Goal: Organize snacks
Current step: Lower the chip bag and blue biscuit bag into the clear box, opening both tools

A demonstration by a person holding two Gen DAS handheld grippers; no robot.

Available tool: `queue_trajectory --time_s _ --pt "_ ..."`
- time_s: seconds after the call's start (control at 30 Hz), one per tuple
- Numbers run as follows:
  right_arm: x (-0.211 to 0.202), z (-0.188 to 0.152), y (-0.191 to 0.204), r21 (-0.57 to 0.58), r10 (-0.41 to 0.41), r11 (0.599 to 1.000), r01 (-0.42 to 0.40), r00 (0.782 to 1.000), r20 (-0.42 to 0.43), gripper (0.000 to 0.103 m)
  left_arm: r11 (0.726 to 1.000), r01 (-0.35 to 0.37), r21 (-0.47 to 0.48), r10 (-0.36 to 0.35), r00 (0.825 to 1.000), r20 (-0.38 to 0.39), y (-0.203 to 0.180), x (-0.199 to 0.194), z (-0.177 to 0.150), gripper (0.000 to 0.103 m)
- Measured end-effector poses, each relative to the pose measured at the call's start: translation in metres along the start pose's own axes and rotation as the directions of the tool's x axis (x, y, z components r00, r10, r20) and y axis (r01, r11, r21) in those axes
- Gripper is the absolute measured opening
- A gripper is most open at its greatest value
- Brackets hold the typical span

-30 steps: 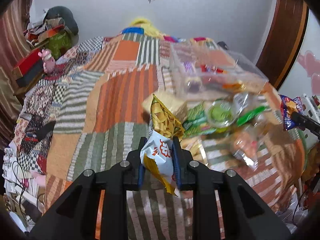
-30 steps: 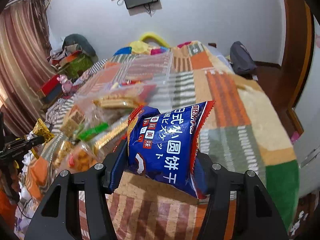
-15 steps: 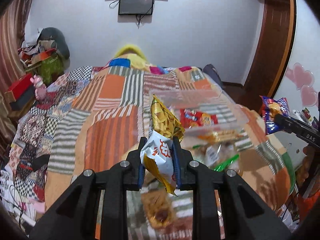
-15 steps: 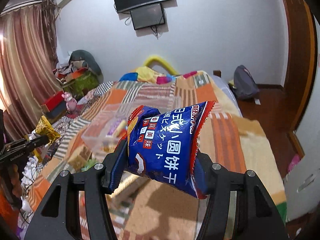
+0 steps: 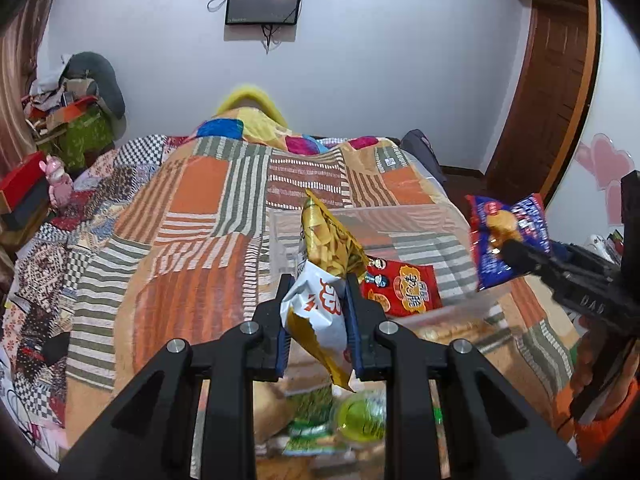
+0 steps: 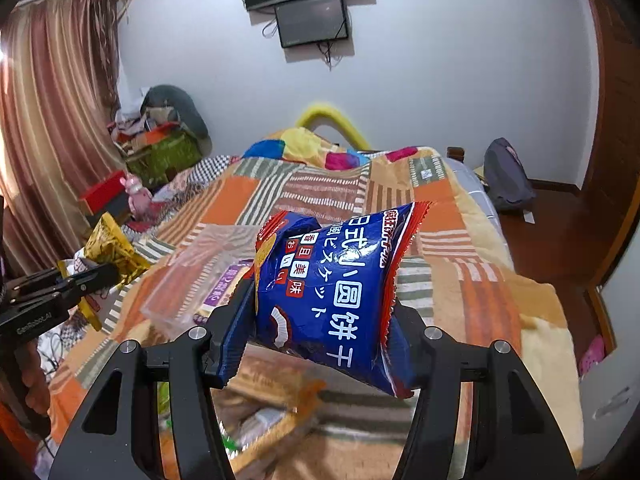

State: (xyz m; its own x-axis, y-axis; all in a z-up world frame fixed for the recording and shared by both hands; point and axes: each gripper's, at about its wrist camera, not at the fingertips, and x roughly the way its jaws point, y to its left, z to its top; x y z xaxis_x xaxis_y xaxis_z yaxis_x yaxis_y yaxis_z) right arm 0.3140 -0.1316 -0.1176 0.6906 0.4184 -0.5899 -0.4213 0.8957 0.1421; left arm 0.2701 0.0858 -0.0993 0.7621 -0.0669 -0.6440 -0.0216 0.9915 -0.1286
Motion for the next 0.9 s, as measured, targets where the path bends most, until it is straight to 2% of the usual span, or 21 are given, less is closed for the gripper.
queue_trajectory --time_s 0.33,0.6,0.7,0.8,0.9 --pt "0.049 0.002 0.005 -0.046 -0.015 0.999 0.01 0.993 -0.116 0.056 0.999 -0.039 0.013 0.04 0.996 -0.083 -0.01 0.064 0.004 0.023" --pt "0.062 -0.006 0.009 -0.083 -0.013 0.997 -0.002 0.985 -0.174 0.058 0.997 -0.052 0.054 0.058 0.992 -0.114 -0.021 0.082 0.0 0.023" --pt "0.06 -0.008 0.009 -0.084 -0.019 0.996 0.004 0.983 -0.181 0.061 0.995 -0.073 0.062 0.08 0.99 -0.117 -0.022 0.083 -0.001 0.029" --pt "0.055 -0.009 0.008 -0.09 -0.035 0.996 0.019 0.984 -0.176 0.061 0.996 -0.073 0.055 0.079 0.99 -0.116 -0.021 0.078 -0.002 0.043" --pt "0.044 -0.009 0.008 -0.099 -0.049 0.995 0.034 0.986 -0.159 0.062 0.995 -0.079 0.065 0.084 0.992 -0.091 -0.024 0.065 -0.001 0.048"
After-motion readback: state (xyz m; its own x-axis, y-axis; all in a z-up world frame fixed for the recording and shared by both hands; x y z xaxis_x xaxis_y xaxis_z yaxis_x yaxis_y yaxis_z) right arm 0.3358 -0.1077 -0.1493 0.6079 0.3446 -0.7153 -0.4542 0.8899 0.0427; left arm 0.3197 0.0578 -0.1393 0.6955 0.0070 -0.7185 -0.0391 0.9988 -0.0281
